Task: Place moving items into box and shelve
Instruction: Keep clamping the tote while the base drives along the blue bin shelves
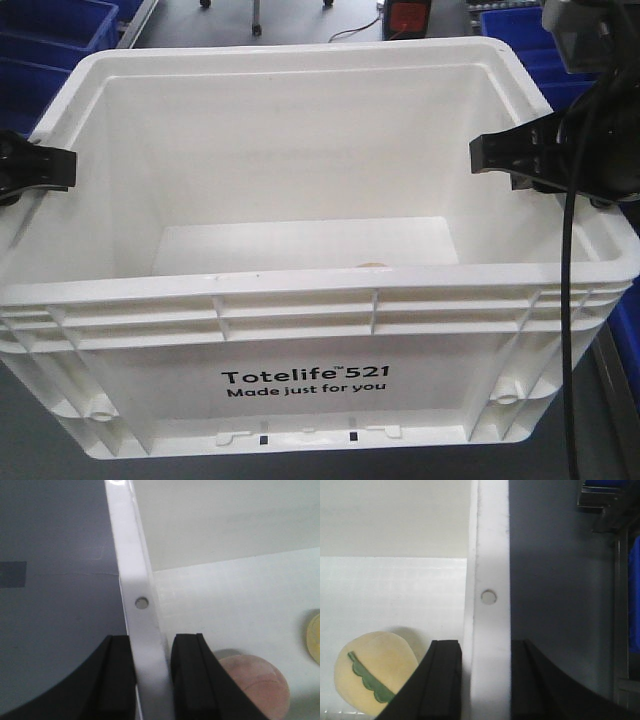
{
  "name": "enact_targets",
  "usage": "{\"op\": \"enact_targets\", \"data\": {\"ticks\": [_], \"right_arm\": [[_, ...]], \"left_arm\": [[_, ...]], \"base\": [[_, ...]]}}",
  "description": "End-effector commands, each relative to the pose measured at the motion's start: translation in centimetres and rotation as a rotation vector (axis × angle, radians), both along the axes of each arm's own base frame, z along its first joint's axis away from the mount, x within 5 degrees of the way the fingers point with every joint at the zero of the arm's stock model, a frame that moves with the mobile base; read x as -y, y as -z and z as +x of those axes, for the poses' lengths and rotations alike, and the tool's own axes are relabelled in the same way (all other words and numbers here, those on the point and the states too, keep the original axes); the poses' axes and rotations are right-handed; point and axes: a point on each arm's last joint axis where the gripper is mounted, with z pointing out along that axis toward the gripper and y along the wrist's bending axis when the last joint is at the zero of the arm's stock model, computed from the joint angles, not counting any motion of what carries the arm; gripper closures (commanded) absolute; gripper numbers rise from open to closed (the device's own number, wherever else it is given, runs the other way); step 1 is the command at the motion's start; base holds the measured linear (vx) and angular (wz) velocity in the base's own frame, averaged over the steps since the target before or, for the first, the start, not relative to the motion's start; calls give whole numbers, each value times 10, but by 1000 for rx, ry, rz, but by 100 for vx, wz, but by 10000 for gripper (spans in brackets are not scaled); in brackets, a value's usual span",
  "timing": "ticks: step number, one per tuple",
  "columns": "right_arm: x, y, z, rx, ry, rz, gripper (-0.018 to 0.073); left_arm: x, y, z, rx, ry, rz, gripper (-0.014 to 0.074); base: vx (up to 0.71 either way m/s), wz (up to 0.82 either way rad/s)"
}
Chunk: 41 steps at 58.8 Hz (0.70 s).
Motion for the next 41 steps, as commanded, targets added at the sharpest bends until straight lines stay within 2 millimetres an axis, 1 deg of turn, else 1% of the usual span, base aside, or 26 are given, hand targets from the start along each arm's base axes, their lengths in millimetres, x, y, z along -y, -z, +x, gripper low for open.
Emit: {"op": "enact_targets", "data": {"ticks": [1,41], "right_arm": [[6,-27,1,188,-31,6,449],[6,-27,1,188,-31,6,449]], "left_arm": [[-1,-26,-3,181,24,-40,456],[-1,-26,-3,181,24,-40,456]], "base": [[18,39],[14,48]]}}
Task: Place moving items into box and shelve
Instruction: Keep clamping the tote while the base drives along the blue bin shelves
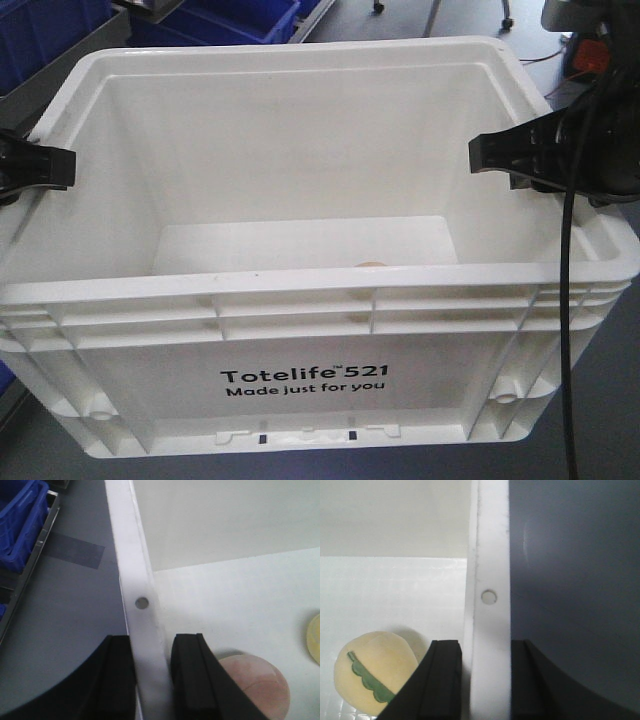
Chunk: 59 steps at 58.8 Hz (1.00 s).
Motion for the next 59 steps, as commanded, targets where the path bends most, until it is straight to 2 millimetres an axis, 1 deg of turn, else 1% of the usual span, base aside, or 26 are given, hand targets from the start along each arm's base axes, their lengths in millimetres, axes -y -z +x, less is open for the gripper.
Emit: {"op": "enact_targets", "data": {"ticks": [1,26,59], "right_arm": [[6,-26,1,186,-30,5,449],[6,-26,1,185,-29,5,449],[6,-26,1,185,-29,5,449]], "left_arm": [[-1,-26,-3,180,25,-41,456],[-1,-26,-3,180,25,-41,456],[-1,-26,-3,180,25,-41,456]], "base": [[12,46],[11,44],[4,44]]}}
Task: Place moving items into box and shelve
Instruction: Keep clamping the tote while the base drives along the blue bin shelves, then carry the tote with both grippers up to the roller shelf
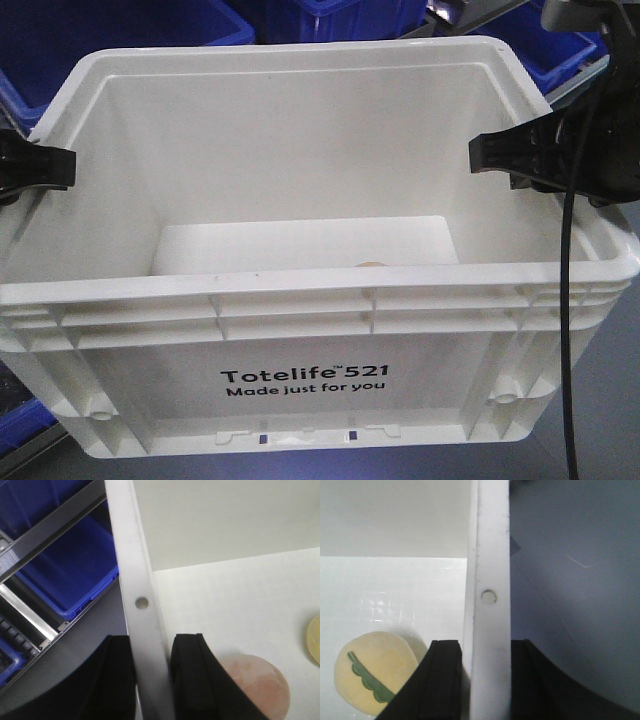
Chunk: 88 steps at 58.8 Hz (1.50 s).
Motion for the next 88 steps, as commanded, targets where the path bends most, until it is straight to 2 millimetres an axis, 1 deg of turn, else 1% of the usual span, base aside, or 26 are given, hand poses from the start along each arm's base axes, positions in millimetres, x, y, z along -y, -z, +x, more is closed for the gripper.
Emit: {"op": "enact_targets", "data": {"ticks": [1,88], "right_arm": [[6,-26,1,185,-29,5,449],[6,-26,1,185,-29,5,449]], "left_arm": [[-1,-26,-3,180,25,-41,456],[-1,-26,-3,180,25,-41,456]], "base": [[2,47],[3,47]]}}
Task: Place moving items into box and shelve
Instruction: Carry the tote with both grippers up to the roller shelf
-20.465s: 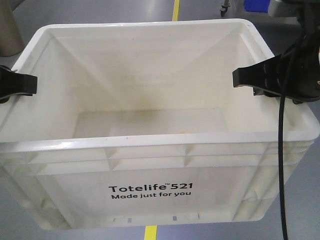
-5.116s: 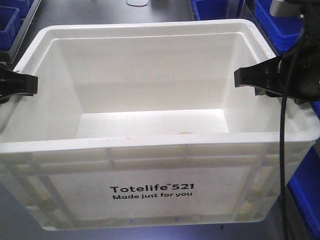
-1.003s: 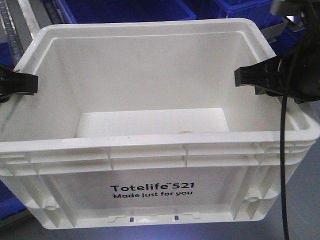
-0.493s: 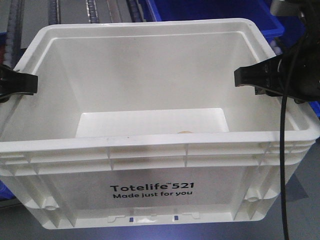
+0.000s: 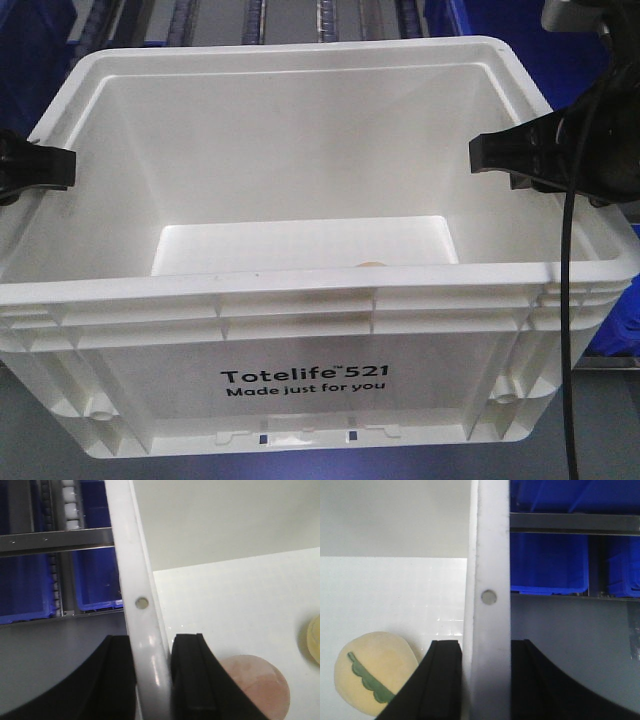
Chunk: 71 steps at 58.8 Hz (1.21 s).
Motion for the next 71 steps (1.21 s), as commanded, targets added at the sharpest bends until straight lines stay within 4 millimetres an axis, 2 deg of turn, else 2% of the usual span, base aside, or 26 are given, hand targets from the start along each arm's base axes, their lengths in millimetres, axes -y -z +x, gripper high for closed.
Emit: {"op": "enact_targets", "data": {"ticks": [1,41,71], "right_arm": [[6,-26,1,185,-29,5,449],[6,-26,1,185,-29,5,449],[6,-26,1,186,-30,5,449]], "left_arm": [[-1,-26,-3,180,25,-41,456],[-1,-26,-3,180,25,-41,456],[-1,-26,-3,180,25,-41,456]], "base": [[7,46],[11,37],[20,-10]]}}
